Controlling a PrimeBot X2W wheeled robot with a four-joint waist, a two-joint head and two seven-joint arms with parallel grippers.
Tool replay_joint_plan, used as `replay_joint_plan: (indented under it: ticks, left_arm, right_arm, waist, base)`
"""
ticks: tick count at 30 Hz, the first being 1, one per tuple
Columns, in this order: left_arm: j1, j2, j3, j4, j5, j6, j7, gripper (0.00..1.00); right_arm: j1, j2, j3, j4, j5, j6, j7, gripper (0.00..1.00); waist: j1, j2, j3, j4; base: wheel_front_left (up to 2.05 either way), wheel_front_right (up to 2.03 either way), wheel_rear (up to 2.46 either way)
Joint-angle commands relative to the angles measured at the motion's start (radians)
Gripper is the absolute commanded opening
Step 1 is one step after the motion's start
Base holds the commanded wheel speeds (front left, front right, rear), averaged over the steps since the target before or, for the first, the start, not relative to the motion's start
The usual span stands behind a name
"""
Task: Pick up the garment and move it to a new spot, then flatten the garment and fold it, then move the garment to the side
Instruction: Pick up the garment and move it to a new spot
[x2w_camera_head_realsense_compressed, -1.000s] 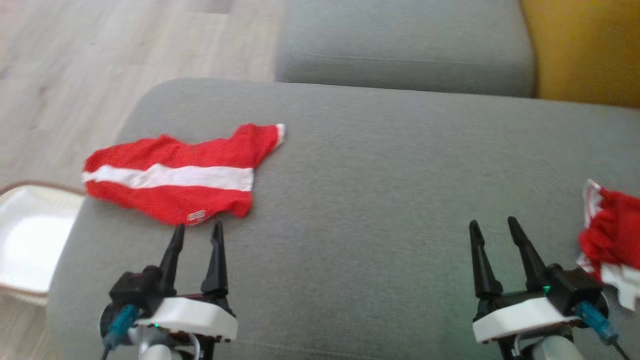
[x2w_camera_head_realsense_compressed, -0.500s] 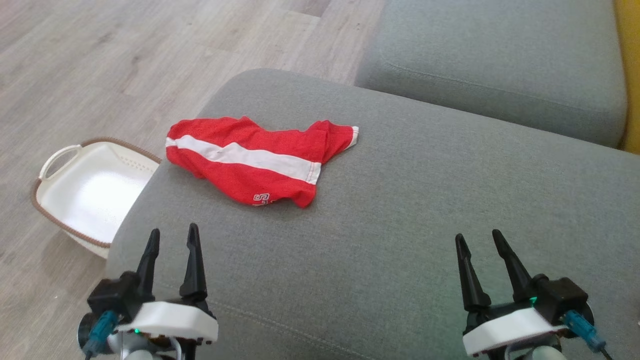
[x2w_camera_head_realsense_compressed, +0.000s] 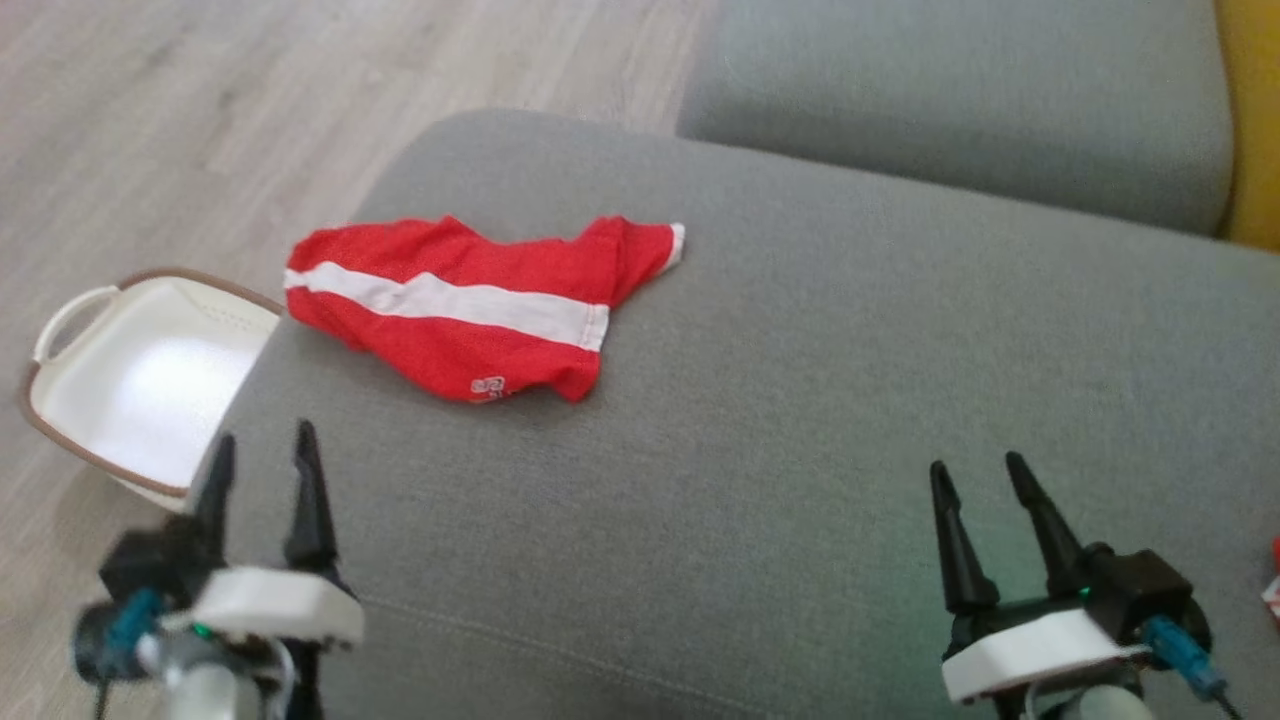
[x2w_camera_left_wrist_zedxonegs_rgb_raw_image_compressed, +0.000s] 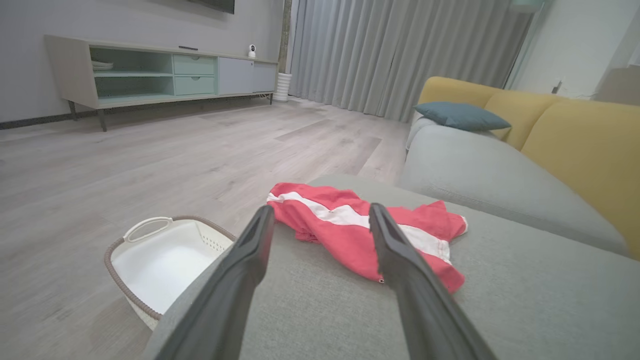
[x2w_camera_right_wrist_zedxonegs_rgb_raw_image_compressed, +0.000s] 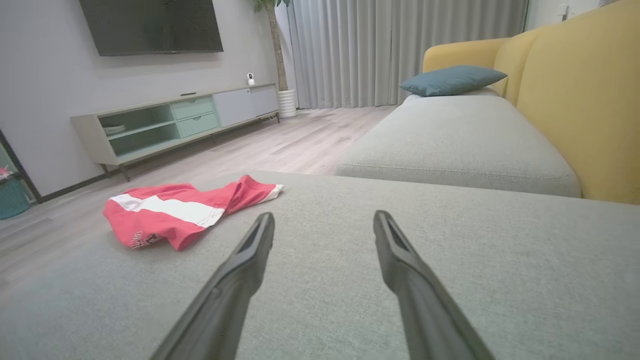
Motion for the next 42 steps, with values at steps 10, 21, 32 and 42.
replay_joint_plan:
  ticks: [10,21,32,42]
  left_arm:
    - [-0.432,0.185,0.033,0.176,0.021,-0.071,0.23,1.0]
    - [-0.791,0.323,-0.081,0.525,0.03,-0.146,0.571,1.0]
    - [-0.901,0.38,-0.152,0.722,-0.045,-0.155,0.724,1.0]
    - [-0.942,0.372,-0.217,0.784,-0.131,-0.156,0.798,0.0]
  right_arm:
    - [-0.138,-0.005,-0.075,-0.157,-0.081,0.007,0.014,1.0]
    - [-0.211,-0.005,-0.094,-0.296,-0.124,0.007,0.064,1.0]
    - [-0.23,-0.005,-0.091,-0.337,-0.077,0.007,0.08,1.0]
    - [-0.23,-0.005,-0.108,-0.356,-0.085,0.007,0.079,1.0]
  waist:
    - [0.0,0.0,0.233,-0.115]
    - [0.0,0.0,0.412,-0.204]
    - [0.0,0.0,0.491,-0.272]
    - [0.0,0.0,0.518,-0.28]
  base:
    - [0.0,0.0,0.0]
    - [0.0,0.0,0.0]
    - [0.0,0.0,0.0]
    - [0.0,0.0,0.0]
